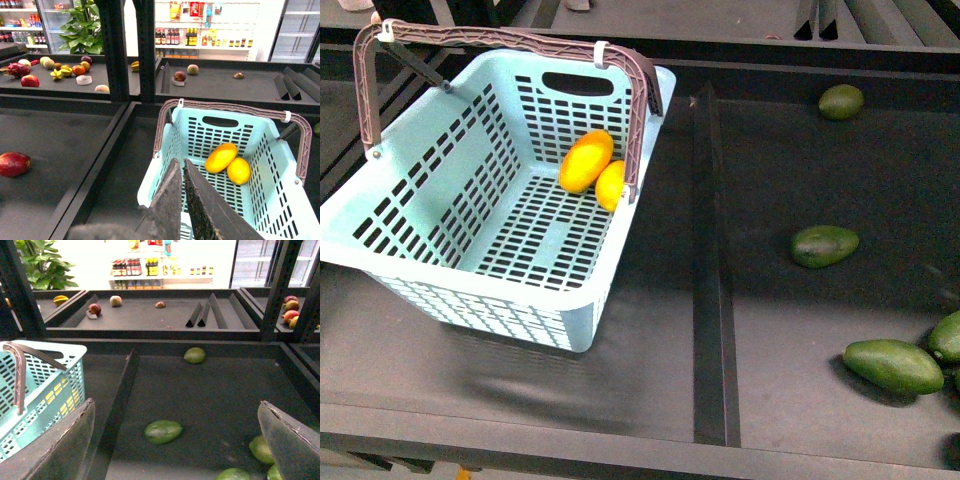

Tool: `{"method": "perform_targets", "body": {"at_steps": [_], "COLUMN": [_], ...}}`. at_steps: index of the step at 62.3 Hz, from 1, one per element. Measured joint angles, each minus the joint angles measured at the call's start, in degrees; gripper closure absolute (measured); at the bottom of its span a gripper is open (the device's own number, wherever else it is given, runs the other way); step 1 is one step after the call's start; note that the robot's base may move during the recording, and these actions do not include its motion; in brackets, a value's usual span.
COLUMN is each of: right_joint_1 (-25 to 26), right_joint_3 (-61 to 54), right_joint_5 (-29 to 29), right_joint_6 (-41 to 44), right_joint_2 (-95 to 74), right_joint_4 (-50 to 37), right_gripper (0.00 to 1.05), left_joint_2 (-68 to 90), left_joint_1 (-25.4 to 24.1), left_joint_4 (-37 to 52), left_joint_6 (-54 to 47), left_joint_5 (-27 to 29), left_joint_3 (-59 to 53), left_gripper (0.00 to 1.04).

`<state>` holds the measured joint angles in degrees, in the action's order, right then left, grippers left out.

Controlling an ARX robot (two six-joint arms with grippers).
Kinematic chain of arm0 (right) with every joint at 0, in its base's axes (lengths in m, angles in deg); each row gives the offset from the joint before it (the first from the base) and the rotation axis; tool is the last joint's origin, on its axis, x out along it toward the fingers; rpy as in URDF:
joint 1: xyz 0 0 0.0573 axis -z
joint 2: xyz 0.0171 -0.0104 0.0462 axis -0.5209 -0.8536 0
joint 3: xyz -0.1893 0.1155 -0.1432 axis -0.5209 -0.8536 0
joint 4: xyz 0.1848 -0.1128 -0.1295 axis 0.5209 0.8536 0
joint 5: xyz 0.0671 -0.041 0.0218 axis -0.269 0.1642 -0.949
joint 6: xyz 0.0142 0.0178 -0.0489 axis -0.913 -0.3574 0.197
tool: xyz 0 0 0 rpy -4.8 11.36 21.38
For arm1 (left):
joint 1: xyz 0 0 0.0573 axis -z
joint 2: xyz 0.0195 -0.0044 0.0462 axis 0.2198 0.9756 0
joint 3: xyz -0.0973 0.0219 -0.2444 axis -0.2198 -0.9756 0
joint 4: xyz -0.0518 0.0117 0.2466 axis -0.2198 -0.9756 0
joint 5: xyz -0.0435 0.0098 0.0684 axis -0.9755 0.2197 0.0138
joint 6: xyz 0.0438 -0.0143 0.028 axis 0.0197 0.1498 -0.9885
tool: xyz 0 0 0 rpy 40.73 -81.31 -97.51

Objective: Pick lemon and mango into basket

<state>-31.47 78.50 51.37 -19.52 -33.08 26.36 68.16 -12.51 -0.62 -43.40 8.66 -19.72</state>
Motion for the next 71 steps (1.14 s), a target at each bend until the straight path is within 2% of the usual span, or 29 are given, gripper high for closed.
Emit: {"method": "perform_targets", "body": {"at_steps": [29, 33, 57, 59, 71], "right_joint_1": [0.0, 0.0, 0.0, 0.0, 0.0], "right_joint_3": [0.0, 0.0, 0.0, 0.0, 0.0], "right_joint_5": [0.0, 0.0, 0.0, 0.0, 0.0], "right_joint_6": [0.0, 0.0, 0.0, 0.0, 0.0], "right_joint_2": [0.0, 0.0, 0.0, 0.0, 0.0], "right_joint_4": [0.0, 0.0, 0.0, 0.0, 0.0], "right_gripper": [0.09, 0.09, 0.09, 0.09, 0.09], "left_joint_2": [0.0, 0.0, 0.0, 0.0, 0.0], "left_joint_1": [0.0, 0.0, 0.0, 0.0, 0.0], "left_joint_4": [0.0, 0.0, 0.0, 0.0, 0.0], "left_joint_6": [0.0, 0.0, 0.0, -0.1, -0.1], "left_joint_5": [0.0, 0.0, 0.0, 0.0, 0.0], "left_joint_3": [0.0, 0.0, 0.0, 0.0, 0.0], "left_gripper": [1.01, 0.9, 0.08, 0.05, 0.07]}}
